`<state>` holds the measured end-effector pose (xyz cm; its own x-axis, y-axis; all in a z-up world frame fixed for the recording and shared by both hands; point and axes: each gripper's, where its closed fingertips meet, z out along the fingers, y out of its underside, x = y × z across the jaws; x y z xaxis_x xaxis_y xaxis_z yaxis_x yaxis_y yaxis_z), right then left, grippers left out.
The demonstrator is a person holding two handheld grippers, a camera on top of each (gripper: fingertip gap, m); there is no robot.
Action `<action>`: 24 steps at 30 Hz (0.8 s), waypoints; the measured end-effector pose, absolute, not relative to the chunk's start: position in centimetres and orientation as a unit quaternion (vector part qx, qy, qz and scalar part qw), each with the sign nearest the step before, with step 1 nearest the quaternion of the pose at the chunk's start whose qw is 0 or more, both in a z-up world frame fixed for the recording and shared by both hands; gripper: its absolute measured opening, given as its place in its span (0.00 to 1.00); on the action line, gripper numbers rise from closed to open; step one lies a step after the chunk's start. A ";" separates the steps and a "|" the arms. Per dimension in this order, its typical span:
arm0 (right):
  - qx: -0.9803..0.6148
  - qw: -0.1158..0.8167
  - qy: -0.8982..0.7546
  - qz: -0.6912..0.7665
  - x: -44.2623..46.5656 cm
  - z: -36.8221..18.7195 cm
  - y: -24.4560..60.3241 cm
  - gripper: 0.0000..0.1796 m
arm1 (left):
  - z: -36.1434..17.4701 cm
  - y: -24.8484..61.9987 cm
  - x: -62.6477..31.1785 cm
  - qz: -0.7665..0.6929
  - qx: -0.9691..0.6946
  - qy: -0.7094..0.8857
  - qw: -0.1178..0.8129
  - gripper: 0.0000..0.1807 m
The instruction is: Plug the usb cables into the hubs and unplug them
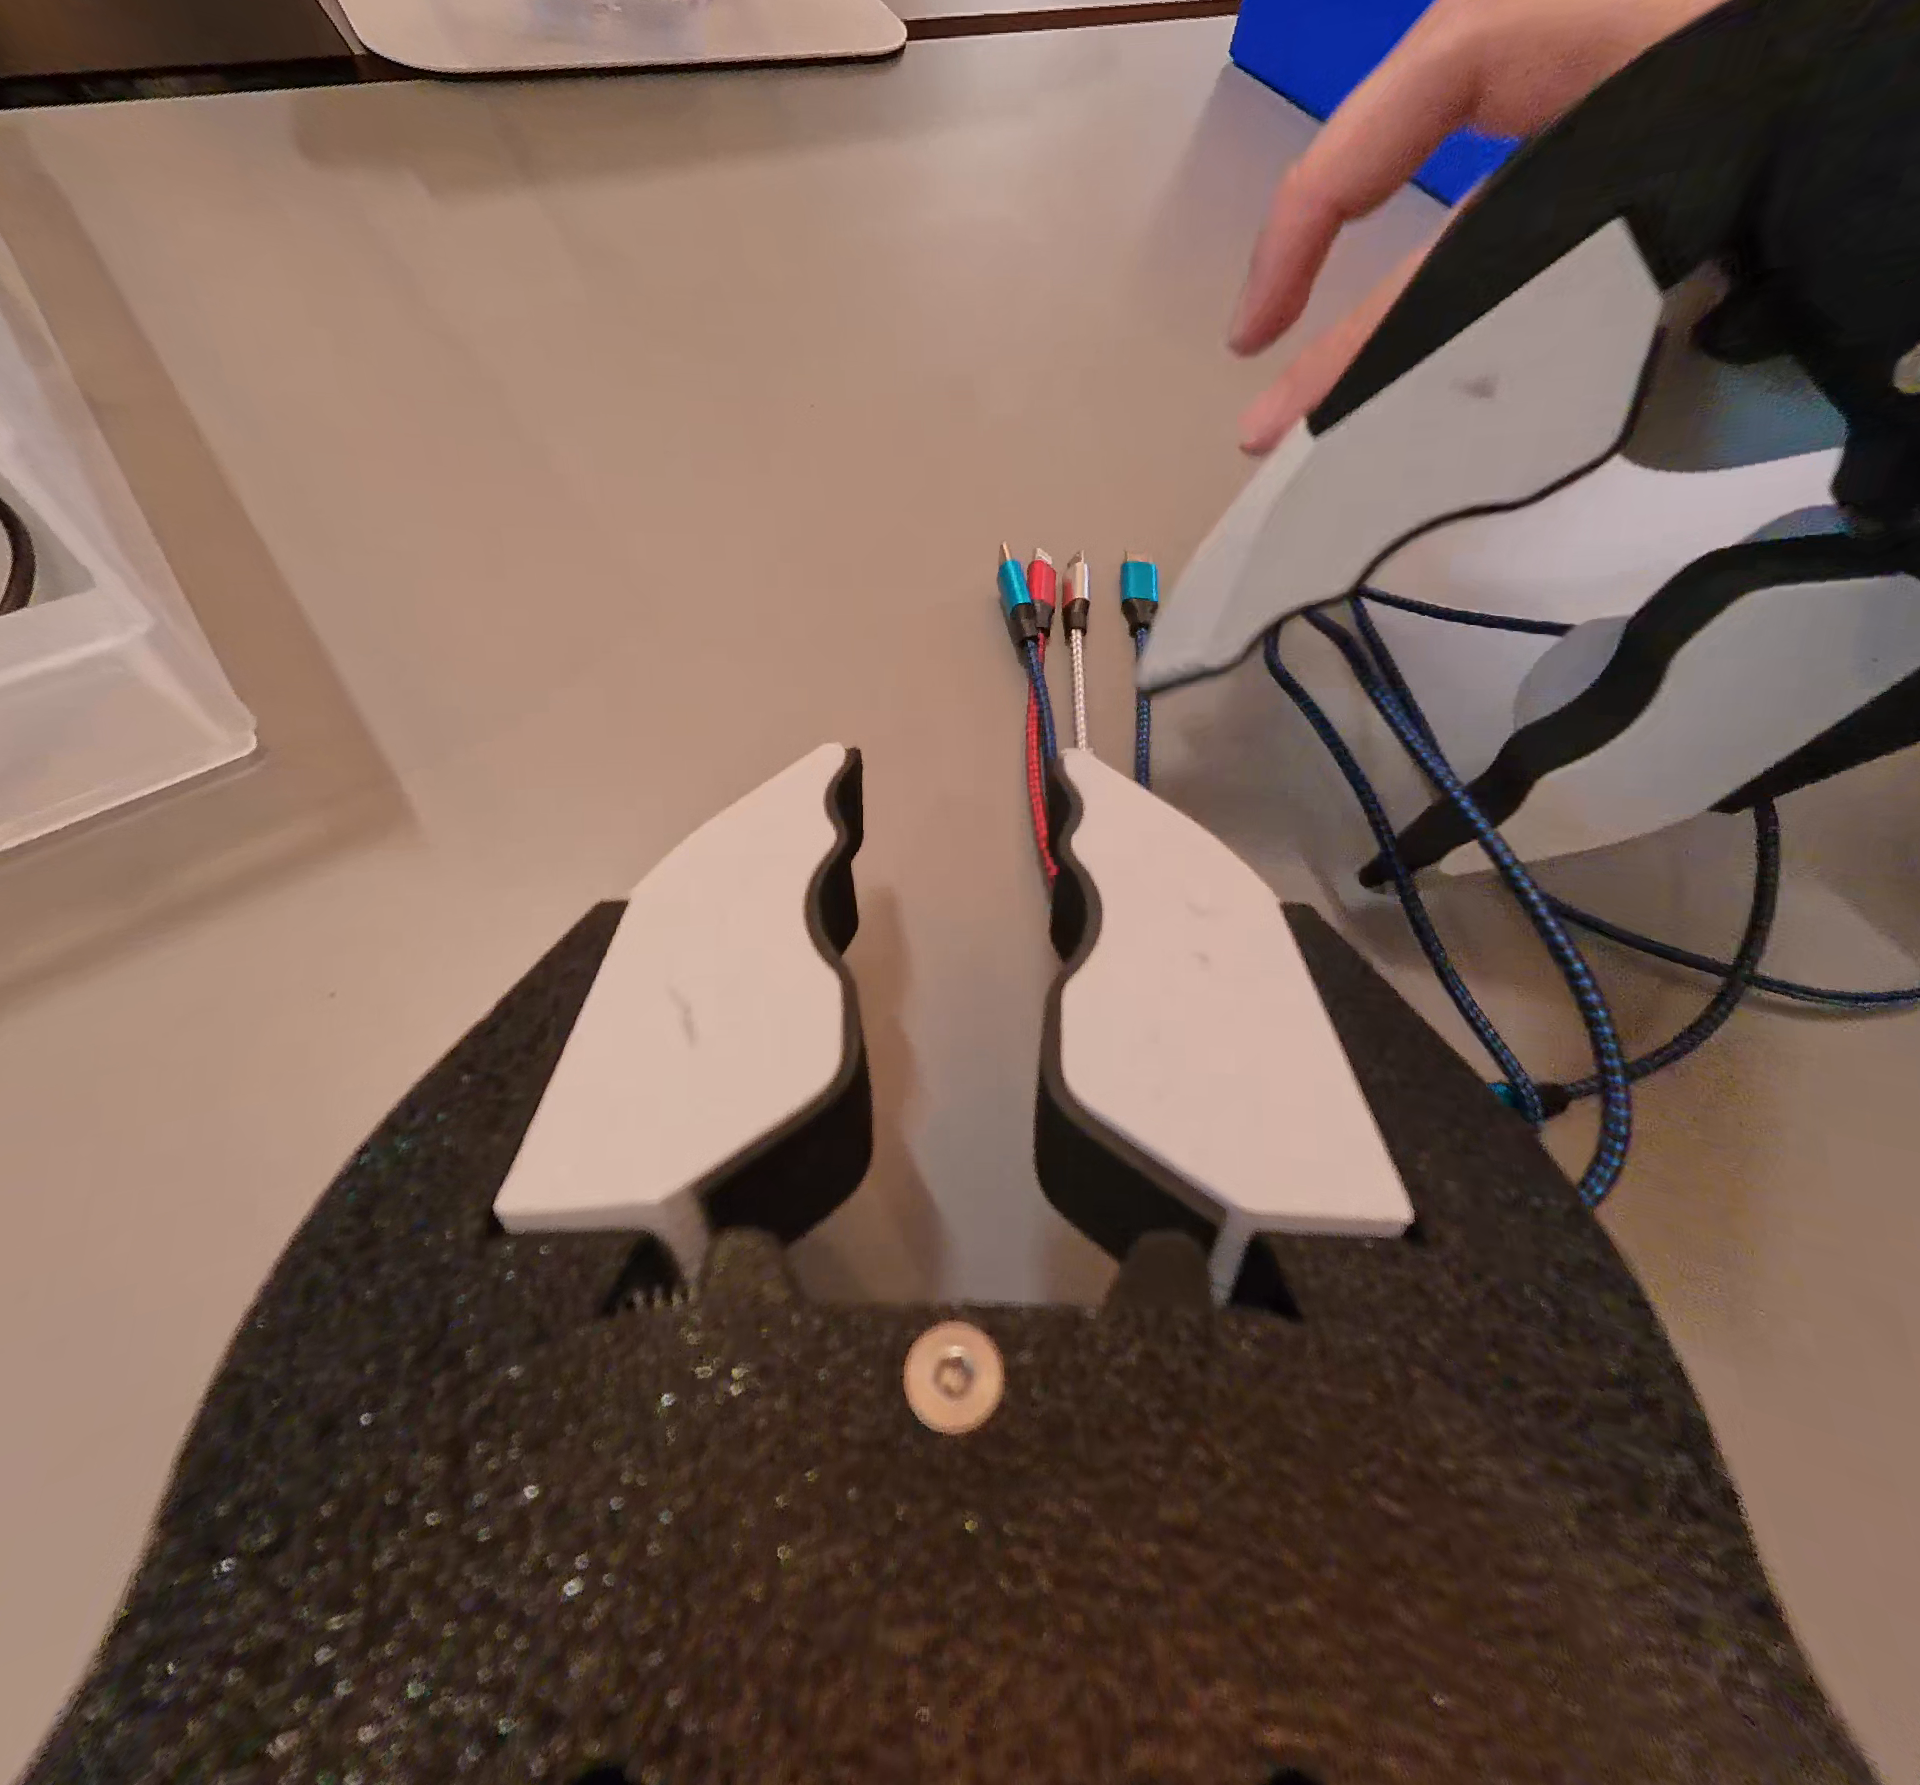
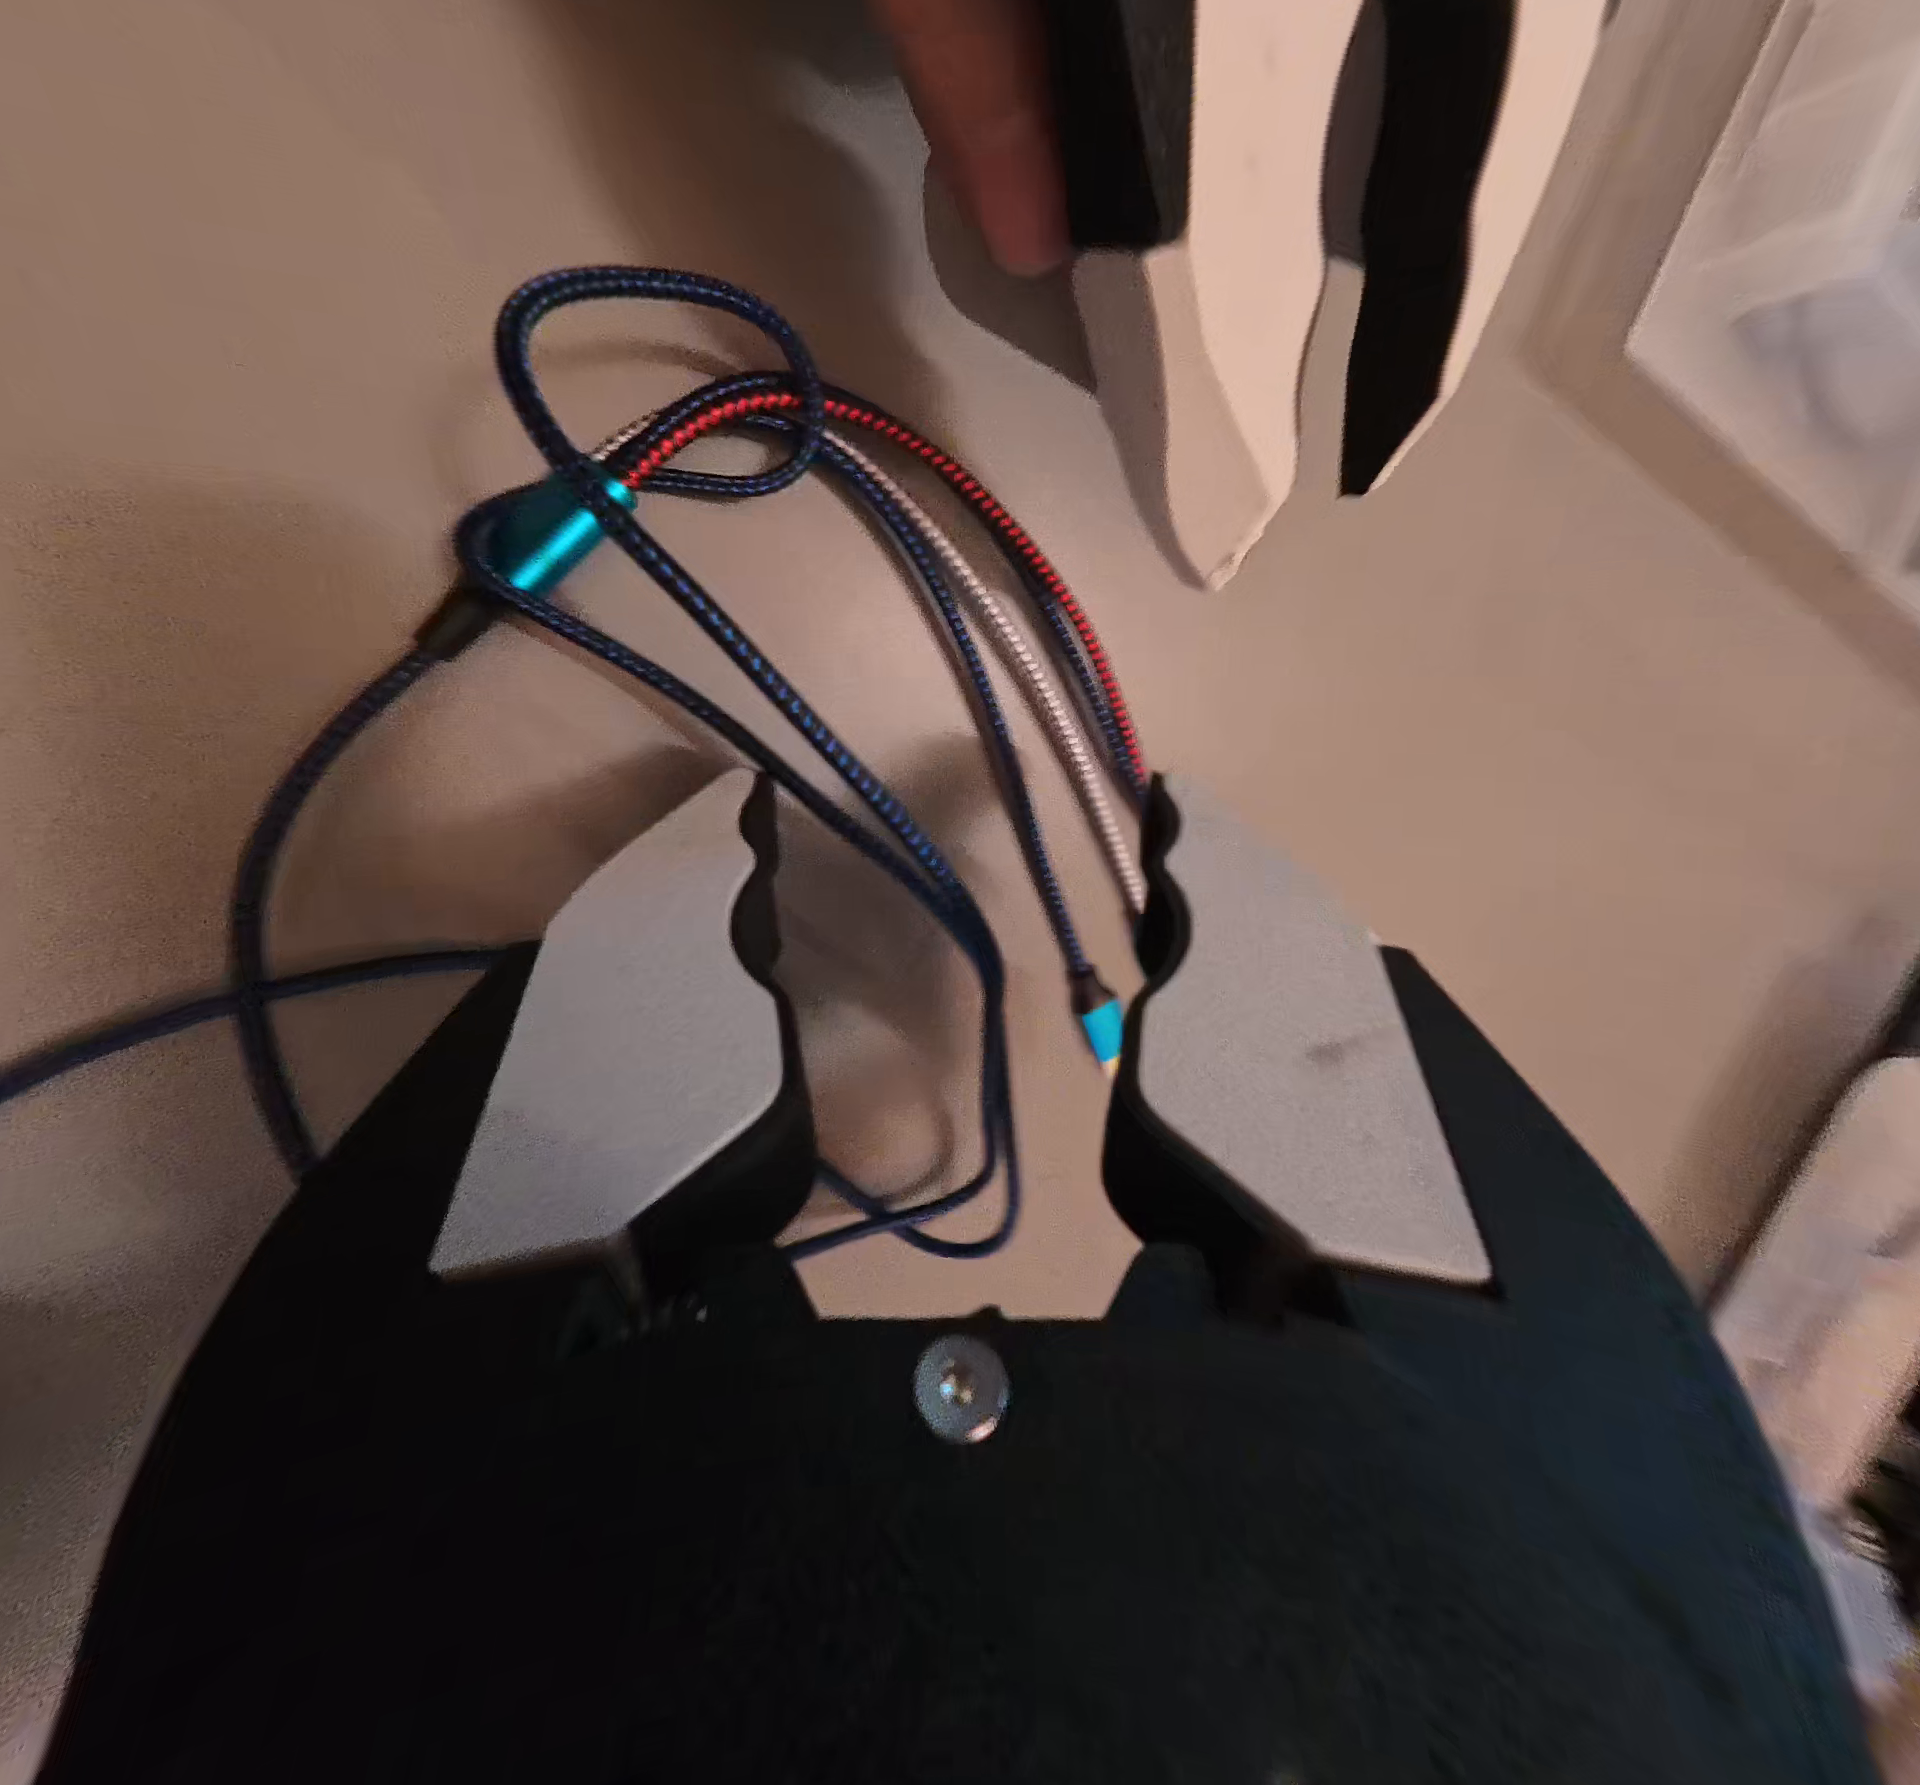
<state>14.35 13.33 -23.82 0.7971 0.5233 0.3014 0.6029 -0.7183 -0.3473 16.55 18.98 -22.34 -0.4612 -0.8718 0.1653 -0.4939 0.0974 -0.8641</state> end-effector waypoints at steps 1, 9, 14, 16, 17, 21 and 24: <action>-0.916 0.216 -0.320 -0.106 14.5 -23.6 13.8 0.42 | -22.3 19.0 16.5 -0.473 -0.479 0.712 0.200 0.18; -0.925 0.189 -0.329 -0.012 14.5 -26.1 15.9 0.54 | -20.3 23.1 17.3 -0.555 -0.562 0.579 0.201 0.17; -0.940 0.157 -0.298 0.054 14.4 -26.8 15.8 0.48 | -19.5 24.7 17.2 -0.620 -0.579 0.508 0.151 0.17; -0.941 0.154 -0.297 0.053 14.6 -26.6 15.8 0.37 | -19.3 24.8 17.2 -0.628 -0.576 0.501 0.147 0.15; -0.940 0.153 -0.301 0.053 14.8 -26.5 15.7 0.24 | -19.3 24.8 17.2 -0.628 -0.575 0.503 0.148 0.15; -0.938 0.149 -0.304 0.072 14.2 -26.5 14.8 0.03 | -19.4 24.1 17.1 -0.616 -0.565 0.527 0.155 0.15; -0.939 0.133 -0.310 0.069 13.9 -26.3 13.4 0.03 | -19.4 23.9 17.1 -0.611 -0.560 0.536 0.160 0.15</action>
<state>13.86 13.37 -26.30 0.7978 0.6011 -0.0459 0.5646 -0.7717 -0.2928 17.07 23.86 -19.42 -0.3220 -0.7964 0.5119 -0.4046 -0.3730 -0.8349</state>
